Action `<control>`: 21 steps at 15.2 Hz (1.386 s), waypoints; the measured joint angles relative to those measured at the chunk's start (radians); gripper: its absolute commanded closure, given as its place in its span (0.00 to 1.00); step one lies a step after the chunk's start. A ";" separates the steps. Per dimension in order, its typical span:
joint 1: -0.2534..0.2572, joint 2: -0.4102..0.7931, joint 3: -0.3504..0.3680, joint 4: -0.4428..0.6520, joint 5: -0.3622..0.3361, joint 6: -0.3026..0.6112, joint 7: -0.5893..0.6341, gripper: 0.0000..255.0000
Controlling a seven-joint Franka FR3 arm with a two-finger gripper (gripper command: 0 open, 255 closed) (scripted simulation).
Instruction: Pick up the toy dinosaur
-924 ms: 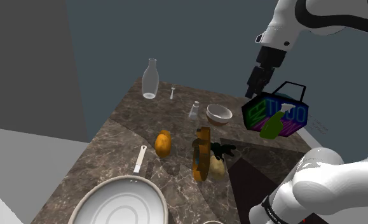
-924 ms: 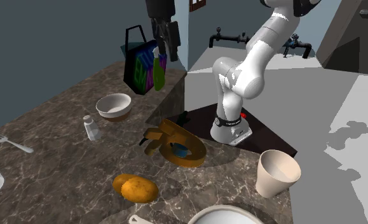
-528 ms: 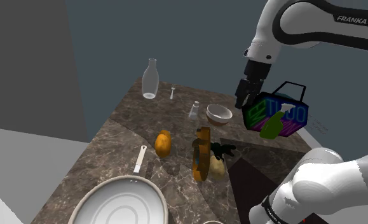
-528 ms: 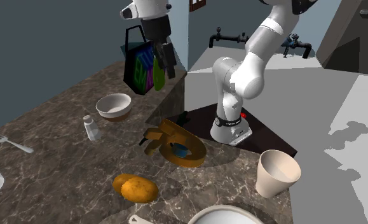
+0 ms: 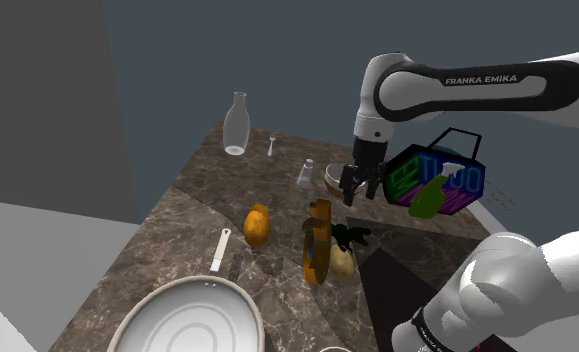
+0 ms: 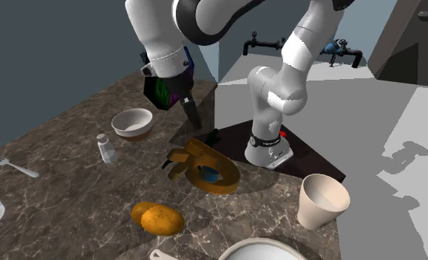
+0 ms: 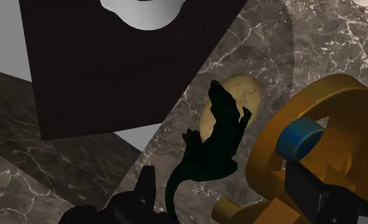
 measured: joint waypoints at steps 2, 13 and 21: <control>-0.001 0.044 0.008 -0.023 0.012 0.035 0.025 0.00; 0.001 0.209 0.029 -0.116 0.047 0.234 0.059 0.00; 0.002 0.215 0.030 -0.122 0.050 0.246 0.057 1.00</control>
